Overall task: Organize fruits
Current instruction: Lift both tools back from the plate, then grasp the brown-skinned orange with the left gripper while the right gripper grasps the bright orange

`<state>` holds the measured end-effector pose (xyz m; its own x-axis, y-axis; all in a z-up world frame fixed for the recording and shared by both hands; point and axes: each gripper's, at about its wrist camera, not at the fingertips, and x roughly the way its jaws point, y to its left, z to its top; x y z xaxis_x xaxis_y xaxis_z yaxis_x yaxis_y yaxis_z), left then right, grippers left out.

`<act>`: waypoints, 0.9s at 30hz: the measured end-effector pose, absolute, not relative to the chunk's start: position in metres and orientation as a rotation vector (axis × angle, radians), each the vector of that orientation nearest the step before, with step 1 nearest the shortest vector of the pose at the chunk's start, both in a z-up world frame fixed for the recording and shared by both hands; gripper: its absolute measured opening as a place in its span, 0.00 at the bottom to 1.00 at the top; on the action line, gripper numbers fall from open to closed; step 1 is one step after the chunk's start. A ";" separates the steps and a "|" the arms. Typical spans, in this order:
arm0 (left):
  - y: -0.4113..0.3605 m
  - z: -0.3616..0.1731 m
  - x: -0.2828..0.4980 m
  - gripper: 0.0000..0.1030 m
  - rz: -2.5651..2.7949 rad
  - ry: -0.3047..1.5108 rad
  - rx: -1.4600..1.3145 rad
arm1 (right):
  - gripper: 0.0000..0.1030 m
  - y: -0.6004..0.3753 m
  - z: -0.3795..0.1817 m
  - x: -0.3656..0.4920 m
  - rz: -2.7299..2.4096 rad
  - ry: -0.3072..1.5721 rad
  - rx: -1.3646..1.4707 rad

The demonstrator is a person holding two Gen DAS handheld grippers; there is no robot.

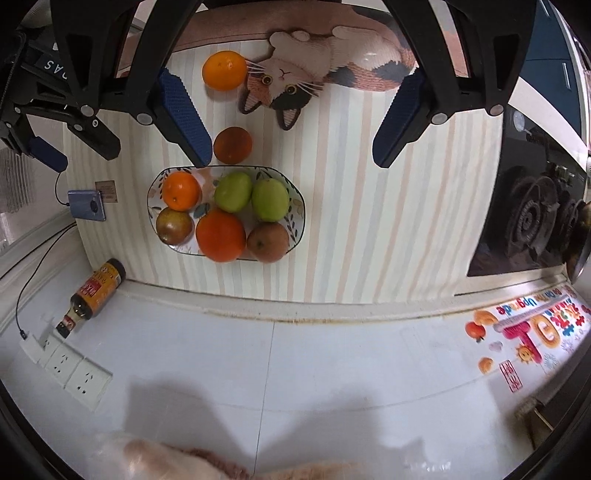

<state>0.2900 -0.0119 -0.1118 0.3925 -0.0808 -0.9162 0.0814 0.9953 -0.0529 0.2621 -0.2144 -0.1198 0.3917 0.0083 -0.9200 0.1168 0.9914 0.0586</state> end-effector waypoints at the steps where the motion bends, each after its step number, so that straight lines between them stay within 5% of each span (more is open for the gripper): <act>1: -0.011 -0.108 0.287 0.86 -0.104 1.155 -0.001 | 0.95 -0.215 -0.116 0.259 -0.067 1.162 0.123; 16: -0.019 -0.103 0.251 0.87 -0.104 1.128 0.033 | 0.95 -0.219 -0.097 0.230 -0.058 1.127 0.183; 20: -0.020 -0.134 0.249 0.95 -0.073 1.193 0.072 | 0.95 -0.211 -0.140 0.231 0.022 1.240 0.239; 27: 0.001 -0.197 0.243 0.95 0.022 1.322 0.084 | 0.95 -0.192 -0.239 0.226 0.142 1.469 0.376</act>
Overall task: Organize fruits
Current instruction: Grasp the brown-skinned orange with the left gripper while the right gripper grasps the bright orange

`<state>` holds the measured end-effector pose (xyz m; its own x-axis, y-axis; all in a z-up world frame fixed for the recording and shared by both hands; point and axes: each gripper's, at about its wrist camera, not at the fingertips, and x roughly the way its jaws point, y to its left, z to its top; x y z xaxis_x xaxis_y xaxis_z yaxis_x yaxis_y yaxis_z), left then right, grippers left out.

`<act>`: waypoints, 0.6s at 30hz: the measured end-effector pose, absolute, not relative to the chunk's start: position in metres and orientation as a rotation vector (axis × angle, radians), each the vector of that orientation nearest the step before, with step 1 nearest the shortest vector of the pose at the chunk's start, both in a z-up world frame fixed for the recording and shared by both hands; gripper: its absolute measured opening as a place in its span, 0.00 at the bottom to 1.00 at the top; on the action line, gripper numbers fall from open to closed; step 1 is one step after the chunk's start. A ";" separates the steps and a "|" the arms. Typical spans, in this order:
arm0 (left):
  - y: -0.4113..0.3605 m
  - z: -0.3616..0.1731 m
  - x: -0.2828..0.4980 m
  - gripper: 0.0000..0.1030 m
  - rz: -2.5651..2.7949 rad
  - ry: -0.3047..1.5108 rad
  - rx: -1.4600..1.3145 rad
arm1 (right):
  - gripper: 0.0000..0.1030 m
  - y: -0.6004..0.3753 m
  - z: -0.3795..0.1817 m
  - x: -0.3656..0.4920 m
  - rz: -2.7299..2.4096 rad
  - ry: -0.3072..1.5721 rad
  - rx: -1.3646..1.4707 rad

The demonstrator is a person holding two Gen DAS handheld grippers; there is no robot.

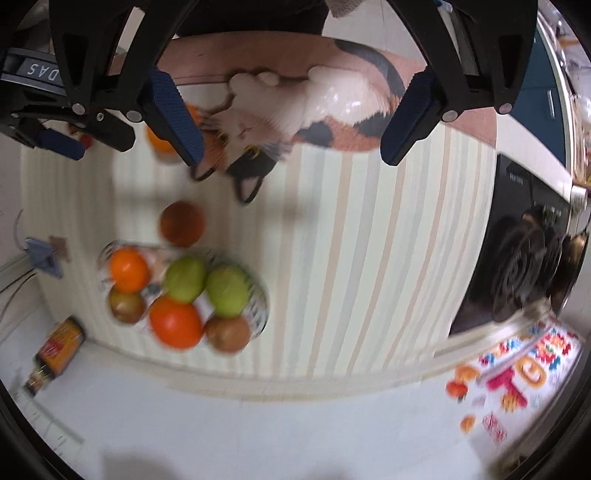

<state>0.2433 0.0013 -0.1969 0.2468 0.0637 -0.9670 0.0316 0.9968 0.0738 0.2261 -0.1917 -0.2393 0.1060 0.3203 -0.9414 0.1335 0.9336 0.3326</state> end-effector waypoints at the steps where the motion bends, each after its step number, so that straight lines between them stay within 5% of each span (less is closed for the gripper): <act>1: 0.004 -0.206 0.241 0.95 0.035 1.343 0.088 | 0.95 -0.189 -0.252 0.225 0.148 1.495 0.387; 7: 0.009 -0.235 0.239 0.95 0.060 1.422 0.092 | 0.93 -0.171 -0.312 0.221 0.190 1.597 0.450; 11: -0.002 -0.240 0.248 0.95 0.048 1.436 0.104 | 0.81 -0.155 -0.332 0.221 0.205 1.619 0.344; 13: -0.010 -0.243 0.257 0.95 0.021 1.444 0.099 | 0.66 -0.157 -0.333 0.218 0.203 1.599 0.318; 18: -0.045 -0.251 0.286 0.95 -0.054 1.469 0.099 | 0.67 -0.192 -0.329 0.216 0.161 1.581 0.373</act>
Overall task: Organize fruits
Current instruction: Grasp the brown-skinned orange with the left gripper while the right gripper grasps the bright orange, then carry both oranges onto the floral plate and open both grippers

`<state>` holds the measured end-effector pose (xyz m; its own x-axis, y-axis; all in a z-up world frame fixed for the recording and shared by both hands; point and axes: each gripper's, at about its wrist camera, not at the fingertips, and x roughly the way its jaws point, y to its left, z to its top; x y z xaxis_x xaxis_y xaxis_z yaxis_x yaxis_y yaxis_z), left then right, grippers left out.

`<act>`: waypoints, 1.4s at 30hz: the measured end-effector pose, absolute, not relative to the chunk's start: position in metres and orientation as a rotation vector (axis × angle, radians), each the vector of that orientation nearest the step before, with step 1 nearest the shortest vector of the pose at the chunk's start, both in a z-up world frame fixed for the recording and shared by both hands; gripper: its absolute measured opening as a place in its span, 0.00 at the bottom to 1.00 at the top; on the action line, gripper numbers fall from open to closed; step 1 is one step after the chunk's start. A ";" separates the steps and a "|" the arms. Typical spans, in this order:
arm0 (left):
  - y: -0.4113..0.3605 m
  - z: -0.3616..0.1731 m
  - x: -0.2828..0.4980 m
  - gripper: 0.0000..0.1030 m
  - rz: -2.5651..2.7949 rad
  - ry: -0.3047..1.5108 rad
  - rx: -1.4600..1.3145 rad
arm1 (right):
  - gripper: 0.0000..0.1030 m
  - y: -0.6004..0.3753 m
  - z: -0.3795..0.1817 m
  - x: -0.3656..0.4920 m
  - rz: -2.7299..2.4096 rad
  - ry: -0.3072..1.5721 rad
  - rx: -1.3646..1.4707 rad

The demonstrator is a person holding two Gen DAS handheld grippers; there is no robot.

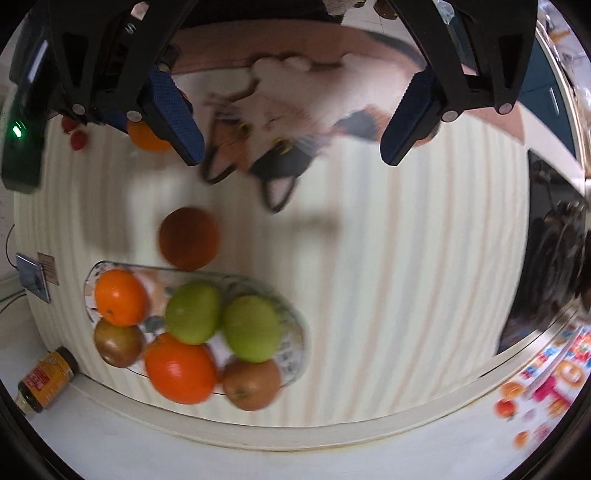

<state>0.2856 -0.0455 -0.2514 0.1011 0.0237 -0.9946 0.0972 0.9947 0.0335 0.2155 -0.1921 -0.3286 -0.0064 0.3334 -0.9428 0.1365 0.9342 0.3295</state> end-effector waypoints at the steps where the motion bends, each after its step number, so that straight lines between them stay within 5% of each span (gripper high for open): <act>1: -0.054 -0.255 0.292 0.95 -0.076 1.475 0.101 | 0.67 -0.202 -0.326 0.216 0.146 1.574 0.391; 12: -0.123 -0.310 0.341 0.94 -0.196 1.567 0.141 | 0.67 -0.270 -0.333 0.236 0.074 1.572 0.473; 14: -0.128 -0.312 0.343 0.80 -0.207 1.554 0.141 | 0.67 -0.272 -0.337 0.236 0.078 1.580 0.480; 16: -0.131 -0.314 0.342 0.54 -0.215 1.556 0.125 | 0.68 -0.276 -0.339 0.236 0.080 1.583 0.497; 42: -0.067 -0.312 0.260 0.54 -0.174 1.578 0.012 | 0.66 -0.267 -0.322 0.239 0.130 1.571 0.290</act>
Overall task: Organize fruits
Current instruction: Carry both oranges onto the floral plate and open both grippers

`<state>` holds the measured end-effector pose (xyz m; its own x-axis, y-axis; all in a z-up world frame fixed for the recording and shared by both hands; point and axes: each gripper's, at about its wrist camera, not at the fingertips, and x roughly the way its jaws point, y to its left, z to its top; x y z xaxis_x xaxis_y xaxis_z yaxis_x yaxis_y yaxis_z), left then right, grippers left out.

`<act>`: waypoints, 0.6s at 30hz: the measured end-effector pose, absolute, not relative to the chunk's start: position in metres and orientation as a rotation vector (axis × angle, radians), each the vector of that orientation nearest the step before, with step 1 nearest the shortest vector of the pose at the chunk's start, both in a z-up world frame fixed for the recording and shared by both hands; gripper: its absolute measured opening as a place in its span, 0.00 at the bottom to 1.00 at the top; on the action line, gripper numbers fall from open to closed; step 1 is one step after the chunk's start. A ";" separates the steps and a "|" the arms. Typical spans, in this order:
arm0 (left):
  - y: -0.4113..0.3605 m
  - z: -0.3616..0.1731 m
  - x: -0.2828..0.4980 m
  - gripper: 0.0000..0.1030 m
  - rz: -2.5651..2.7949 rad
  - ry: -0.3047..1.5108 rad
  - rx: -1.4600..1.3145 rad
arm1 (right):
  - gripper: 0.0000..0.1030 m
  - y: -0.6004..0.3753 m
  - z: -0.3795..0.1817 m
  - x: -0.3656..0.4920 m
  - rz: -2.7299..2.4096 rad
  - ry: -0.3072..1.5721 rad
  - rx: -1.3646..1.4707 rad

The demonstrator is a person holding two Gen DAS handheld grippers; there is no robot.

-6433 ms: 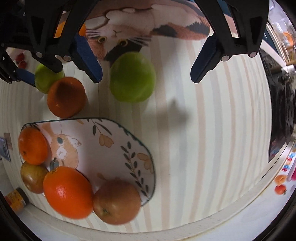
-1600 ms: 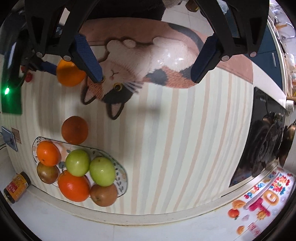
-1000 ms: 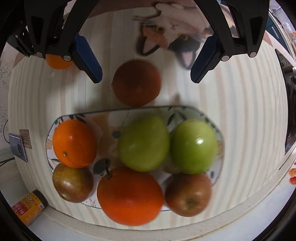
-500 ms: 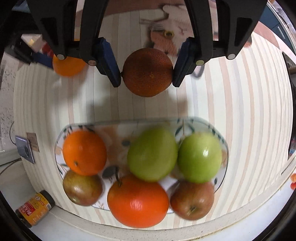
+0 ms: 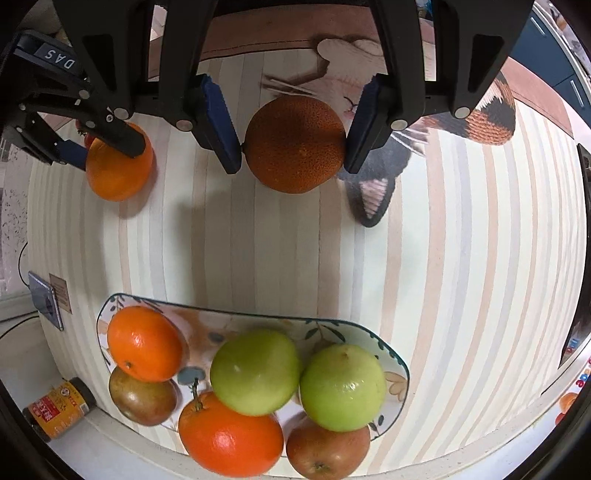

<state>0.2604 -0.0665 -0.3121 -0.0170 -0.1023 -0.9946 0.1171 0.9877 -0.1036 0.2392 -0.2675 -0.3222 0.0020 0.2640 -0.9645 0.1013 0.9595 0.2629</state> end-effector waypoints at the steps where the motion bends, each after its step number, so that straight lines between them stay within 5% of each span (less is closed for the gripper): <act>1: -0.061 -0.304 0.270 0.54 -0.178 1.573 0.002 | 0.66 -0.269 -0.322 0.240 0.131 1.572 0.296; 12: -0.054 -0.206 0.339 0.54 -0.242 1.417 -0.062 | 0.66 -0.303 -0.274 0.269 0.110 1.414 0.461; 18: -0.076 -0.213 0.401 0.54 -0.206 1.399 0.007 | 0.66 -0.337 -0.251 0.311 0.063 1.330 0.525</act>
<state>0.4006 -0.0760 -0.2131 0.1563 -0.1403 -0.9777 0.1482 0.9820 -0.1172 0.3110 -0.3370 -0.2509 0.2546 0.3372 -0.9064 0.2496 0.8826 0.3984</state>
